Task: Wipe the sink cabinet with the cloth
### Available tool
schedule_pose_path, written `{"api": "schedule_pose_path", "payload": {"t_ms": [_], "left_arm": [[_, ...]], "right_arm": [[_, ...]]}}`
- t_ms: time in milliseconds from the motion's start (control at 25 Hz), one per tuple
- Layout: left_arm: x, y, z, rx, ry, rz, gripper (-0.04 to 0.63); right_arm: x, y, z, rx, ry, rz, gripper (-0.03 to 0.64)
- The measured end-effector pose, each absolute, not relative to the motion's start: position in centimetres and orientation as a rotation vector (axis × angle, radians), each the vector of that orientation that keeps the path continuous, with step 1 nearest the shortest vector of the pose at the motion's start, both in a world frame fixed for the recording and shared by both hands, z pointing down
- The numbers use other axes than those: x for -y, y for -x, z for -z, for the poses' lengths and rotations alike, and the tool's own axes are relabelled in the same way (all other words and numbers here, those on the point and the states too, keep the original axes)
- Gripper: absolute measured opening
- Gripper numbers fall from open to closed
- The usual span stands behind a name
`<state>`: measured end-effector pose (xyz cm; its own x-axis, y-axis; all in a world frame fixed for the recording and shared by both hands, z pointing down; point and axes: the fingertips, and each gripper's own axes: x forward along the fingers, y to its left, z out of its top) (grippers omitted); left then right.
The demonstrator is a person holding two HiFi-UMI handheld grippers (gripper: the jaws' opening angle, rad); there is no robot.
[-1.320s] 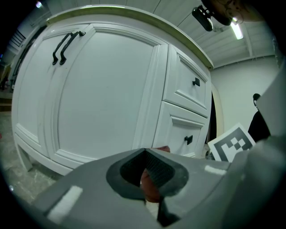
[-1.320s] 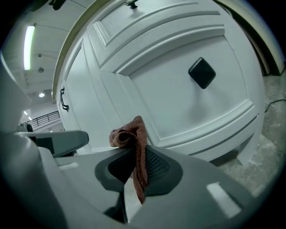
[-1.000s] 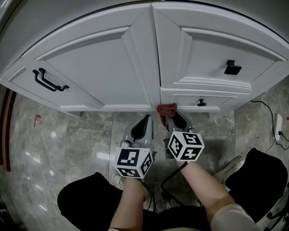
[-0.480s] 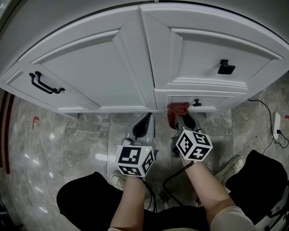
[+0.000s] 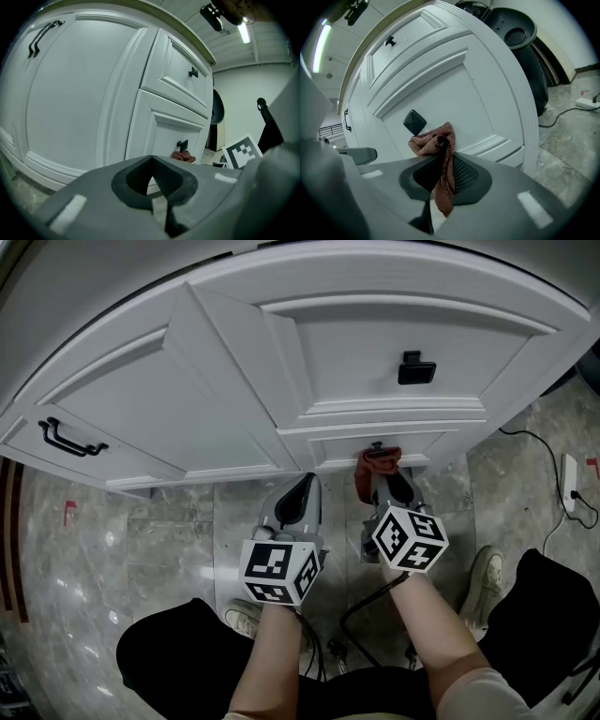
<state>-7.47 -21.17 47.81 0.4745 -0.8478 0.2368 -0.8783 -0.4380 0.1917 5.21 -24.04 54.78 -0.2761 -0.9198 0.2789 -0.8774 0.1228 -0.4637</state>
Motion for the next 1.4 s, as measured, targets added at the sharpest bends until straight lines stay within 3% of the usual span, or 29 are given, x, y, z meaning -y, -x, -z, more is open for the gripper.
{"api": "schedule_pose_path", "payload": {"t_ms": [1000,1400], "left_arm": [[21.5,-0.4,-48.6,1.355,-2.475,-0.123,0.000],[18.6,0.2,-41.3,1.449,-2.555,-0.011,0.000]], "right_arm": [[22.7,-19.1,-55.1,-2.052,2.170,0.859,0.075],[18.9,-17.8,-45.3,-2.173,2.105,0.554,0.077]]}}
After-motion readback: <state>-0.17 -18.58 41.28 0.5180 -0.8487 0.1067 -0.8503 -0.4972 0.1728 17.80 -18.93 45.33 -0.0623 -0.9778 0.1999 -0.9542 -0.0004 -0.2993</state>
